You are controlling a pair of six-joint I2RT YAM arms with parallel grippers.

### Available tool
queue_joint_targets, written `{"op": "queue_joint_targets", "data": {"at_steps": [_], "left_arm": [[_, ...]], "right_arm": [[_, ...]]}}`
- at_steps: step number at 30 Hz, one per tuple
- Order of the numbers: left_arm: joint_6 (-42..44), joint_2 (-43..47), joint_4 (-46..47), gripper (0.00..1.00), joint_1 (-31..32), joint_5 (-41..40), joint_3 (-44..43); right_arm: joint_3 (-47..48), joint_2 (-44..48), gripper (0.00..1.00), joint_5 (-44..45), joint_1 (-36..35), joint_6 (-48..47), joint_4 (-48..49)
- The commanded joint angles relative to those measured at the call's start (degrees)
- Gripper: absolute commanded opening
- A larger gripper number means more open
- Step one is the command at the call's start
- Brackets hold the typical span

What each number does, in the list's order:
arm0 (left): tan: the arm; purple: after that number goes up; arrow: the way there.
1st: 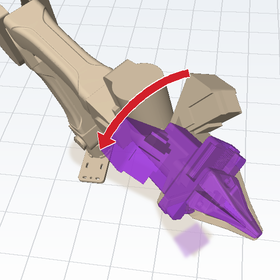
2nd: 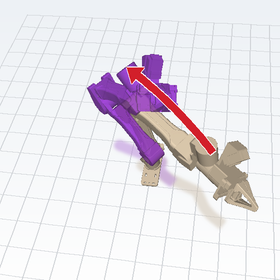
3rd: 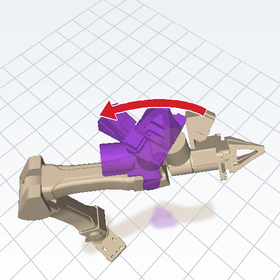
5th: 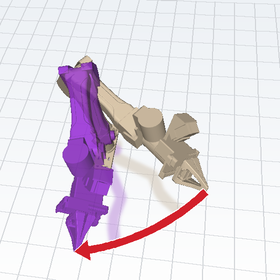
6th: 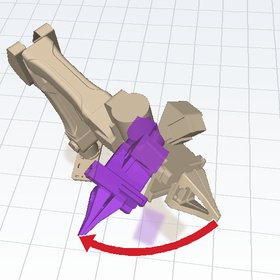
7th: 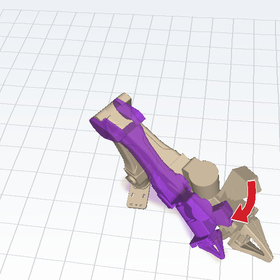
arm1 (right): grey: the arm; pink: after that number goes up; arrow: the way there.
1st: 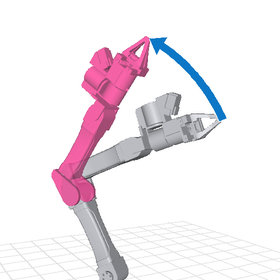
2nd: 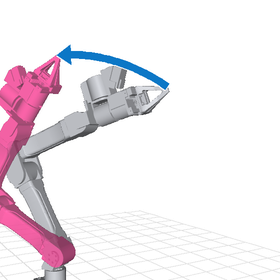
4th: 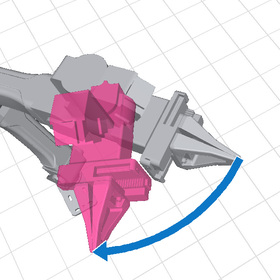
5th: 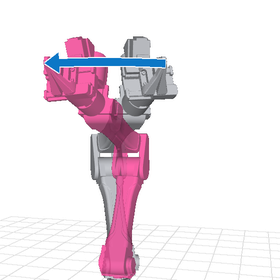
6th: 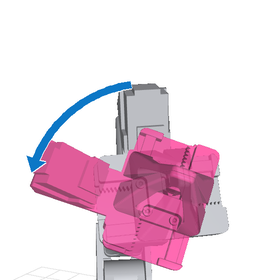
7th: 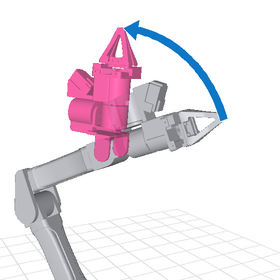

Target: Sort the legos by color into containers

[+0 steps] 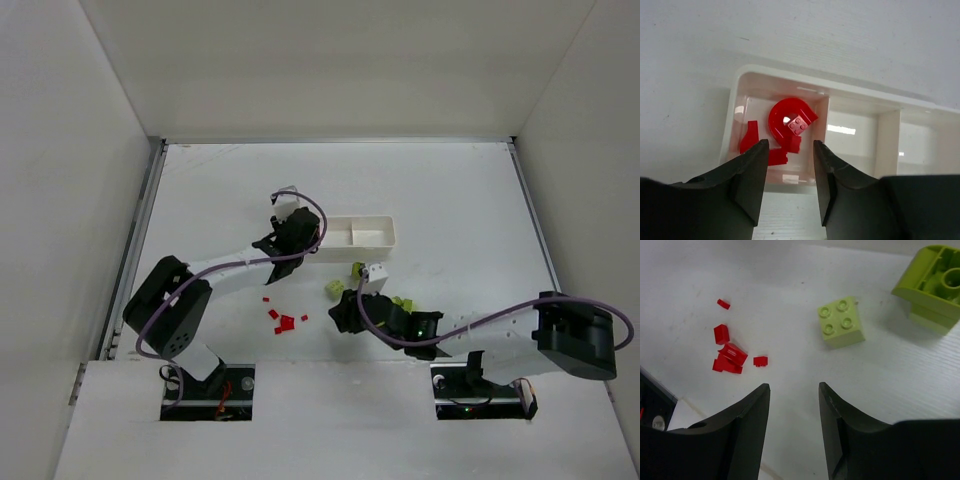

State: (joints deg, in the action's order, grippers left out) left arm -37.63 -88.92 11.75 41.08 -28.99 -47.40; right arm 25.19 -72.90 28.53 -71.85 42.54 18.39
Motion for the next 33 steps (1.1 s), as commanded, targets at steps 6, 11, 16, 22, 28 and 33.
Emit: {"op": "queue_joint_targets", "data": {"at_steps": [6,11,16,22,28,33], "left_arm": [[1.33,8.13,3.02,0.50,-2.19,1.13,2.56],[-0.60,20.43,-1.37,0.49,-1.31,0.87,11.69],[-5.08,32.47,-11.37,0.46,-1.66,0.61,19.52],[-9.65,45.49,-24.99,0.43,-1.05,-1.32,24.63],[-13.08,52.18,-33.98,0.42,-0.70,-2.91,25.95],[-15.98,52.63,-37.75,0.33,2.29,-1.94,25.08]], "right_arm": [[9.42,-10.57,0.59,0.65,-5.53,-2.11,3.58],[15.14,-18.13,0.65,-0.84,-8.25,-4.39,3.84],[19.54,-24.56,0.69,-1.64,-9.84,-4.84,3.67],[22.18,-29.83,0.69,-0.14,-9.66,-4.40,3.84],[25.34,-33.17,0.68,0.03,-9.31,-5.02,3.84],[27.02,-35.11,0.59,2.48,-8.52,-4.75,2.00]]}}
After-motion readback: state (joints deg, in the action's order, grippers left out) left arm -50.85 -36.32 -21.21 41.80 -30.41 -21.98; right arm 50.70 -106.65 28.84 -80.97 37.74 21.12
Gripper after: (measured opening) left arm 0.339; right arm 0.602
